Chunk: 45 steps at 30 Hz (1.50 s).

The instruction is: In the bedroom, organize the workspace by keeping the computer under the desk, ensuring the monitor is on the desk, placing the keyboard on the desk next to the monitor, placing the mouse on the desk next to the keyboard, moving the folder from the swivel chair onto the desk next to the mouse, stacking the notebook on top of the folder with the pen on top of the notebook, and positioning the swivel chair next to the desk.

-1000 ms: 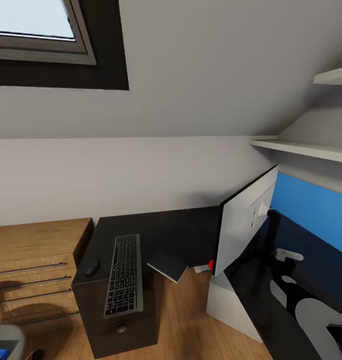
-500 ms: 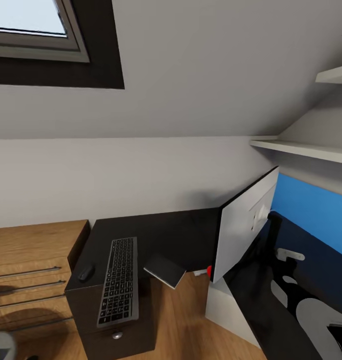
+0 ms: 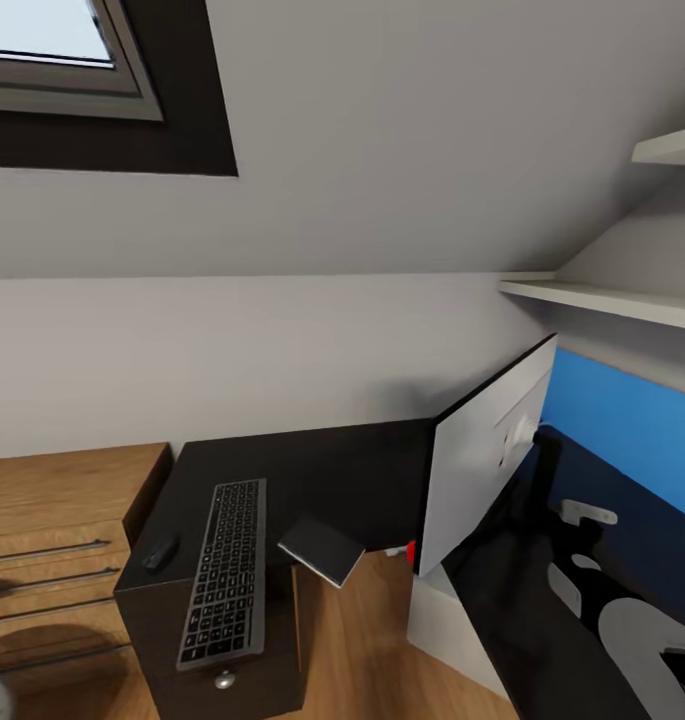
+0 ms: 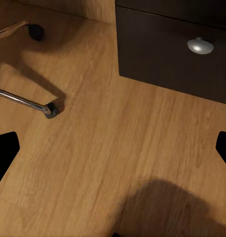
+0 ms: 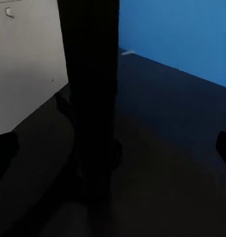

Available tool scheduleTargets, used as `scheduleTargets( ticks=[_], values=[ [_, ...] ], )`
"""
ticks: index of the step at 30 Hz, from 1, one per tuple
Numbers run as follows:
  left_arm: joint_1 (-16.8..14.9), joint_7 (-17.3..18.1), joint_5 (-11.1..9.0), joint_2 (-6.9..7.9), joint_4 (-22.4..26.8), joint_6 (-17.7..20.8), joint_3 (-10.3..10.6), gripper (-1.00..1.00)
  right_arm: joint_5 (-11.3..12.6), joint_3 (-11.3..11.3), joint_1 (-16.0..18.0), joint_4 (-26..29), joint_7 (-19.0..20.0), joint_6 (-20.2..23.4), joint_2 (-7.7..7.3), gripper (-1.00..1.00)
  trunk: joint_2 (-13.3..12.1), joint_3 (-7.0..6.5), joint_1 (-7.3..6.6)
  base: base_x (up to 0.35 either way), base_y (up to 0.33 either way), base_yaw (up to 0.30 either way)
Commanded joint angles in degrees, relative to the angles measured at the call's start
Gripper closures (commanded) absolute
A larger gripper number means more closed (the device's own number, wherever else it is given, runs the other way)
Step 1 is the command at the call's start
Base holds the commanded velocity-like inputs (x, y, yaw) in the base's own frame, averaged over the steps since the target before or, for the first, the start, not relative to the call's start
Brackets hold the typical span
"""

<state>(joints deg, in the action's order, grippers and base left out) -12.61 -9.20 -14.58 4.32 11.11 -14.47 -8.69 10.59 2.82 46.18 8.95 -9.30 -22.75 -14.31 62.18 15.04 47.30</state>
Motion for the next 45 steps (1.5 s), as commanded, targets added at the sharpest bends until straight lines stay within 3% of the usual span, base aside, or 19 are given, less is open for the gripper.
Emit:
scheduleTargets(
  ticks=[1, 45],
  values=[
    [0.0, 0.0, -0.2, -0.01, -0.1, -0.2, 0.0, -1.0, 0.2, 0.2, 0.0, -0.1, -0.1, -0.2, -0.09, -1.0, 0.0, 0.07, 0.0, 0.023, -0.022, 0.0],
    [0.0, 0.0, -0.3, 0.07, -0.2, -0.3, 0.0, -1.0, 0.2, 0.3, 0.1, -0.2, -0.5, 0.0, -0.37, -1.0, 0.0, 0.07, 0.0, 0.097, -0.02, 0.0]
  ],
)
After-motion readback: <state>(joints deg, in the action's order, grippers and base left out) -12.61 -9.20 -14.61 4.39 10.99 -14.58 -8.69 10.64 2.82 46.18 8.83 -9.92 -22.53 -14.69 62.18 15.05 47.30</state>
